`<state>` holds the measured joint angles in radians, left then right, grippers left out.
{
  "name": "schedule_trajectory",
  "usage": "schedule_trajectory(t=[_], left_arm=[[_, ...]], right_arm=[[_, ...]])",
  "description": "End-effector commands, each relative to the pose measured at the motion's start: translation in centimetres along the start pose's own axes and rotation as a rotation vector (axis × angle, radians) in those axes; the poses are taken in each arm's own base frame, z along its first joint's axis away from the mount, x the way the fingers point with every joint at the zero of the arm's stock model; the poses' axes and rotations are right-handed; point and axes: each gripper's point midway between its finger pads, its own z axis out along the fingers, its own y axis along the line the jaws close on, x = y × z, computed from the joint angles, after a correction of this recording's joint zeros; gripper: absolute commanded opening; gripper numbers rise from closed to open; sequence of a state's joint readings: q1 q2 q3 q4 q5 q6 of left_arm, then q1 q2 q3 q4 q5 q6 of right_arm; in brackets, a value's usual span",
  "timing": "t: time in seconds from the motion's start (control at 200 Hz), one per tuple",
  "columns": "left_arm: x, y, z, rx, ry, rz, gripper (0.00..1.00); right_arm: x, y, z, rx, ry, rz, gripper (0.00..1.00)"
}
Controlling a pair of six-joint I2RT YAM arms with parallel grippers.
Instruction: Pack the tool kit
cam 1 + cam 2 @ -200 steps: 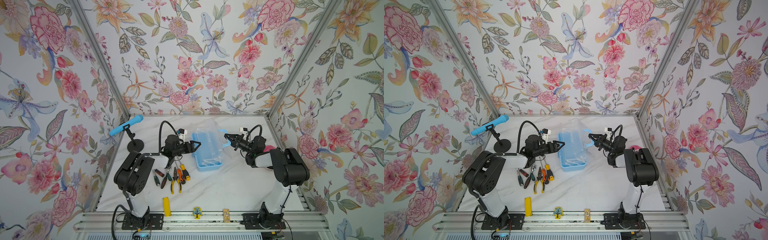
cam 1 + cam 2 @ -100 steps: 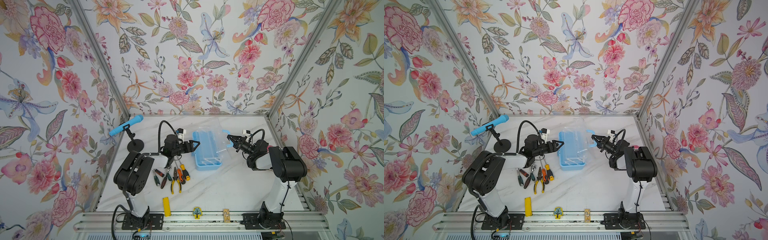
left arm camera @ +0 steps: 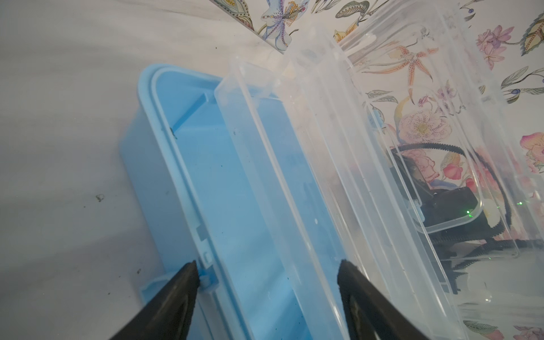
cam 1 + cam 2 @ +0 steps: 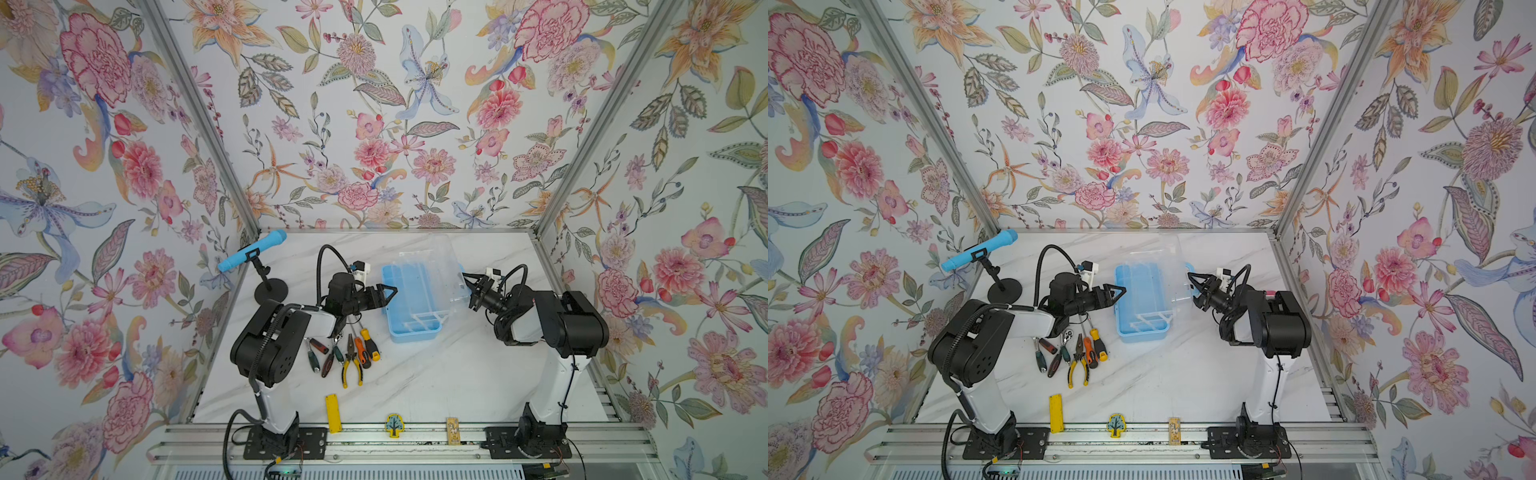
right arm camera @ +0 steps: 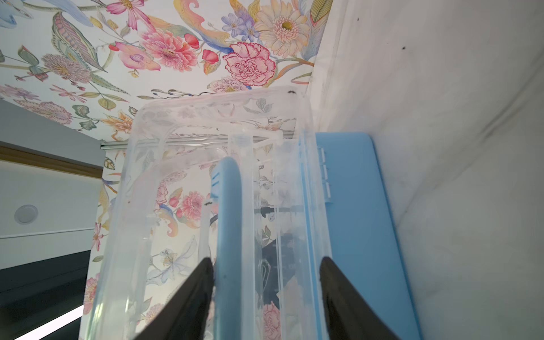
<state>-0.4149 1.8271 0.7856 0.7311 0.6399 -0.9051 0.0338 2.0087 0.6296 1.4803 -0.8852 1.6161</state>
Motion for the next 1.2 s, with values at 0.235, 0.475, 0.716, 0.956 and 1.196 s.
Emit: schedule_trajectory(t=[0.235, 0.475, 0.716, 0.956, 1.196], left_arm=[[0.0, 0.1, -0.2, 0.013, -0.014, 0.003, 0.78], [-0.1, -0.1, -0.1, 0.027, -0.020, 0.000, 0.78], [-0.4, -0.4, 0.4, 0.054, -0.017, -0.012, 0.78], [-0.6, -0.6, 0.8, 0.053, -0.006, -0.009, 0.78], [-2.8, -2.0, -0.9, -0.025, -0.046, 0.078, 0.78]], right_arm=[[-1.2, -0.3, -2.4, 0.150, -0.084, -0.064, 0.81], [-2.8, 1.9, -5.0, 0.560, -0.174, -0.359, 0.84], [-5.0, 1.2, -6.6, 0.703, -0.187, -0.402, 0.84], [-6.9, 0.9, -8.3, 0.735, -0.250, -0.394, 0.83], [-6.1, 4.9, -8.3, 0.750, -0.292, -0.541, 0.77]])
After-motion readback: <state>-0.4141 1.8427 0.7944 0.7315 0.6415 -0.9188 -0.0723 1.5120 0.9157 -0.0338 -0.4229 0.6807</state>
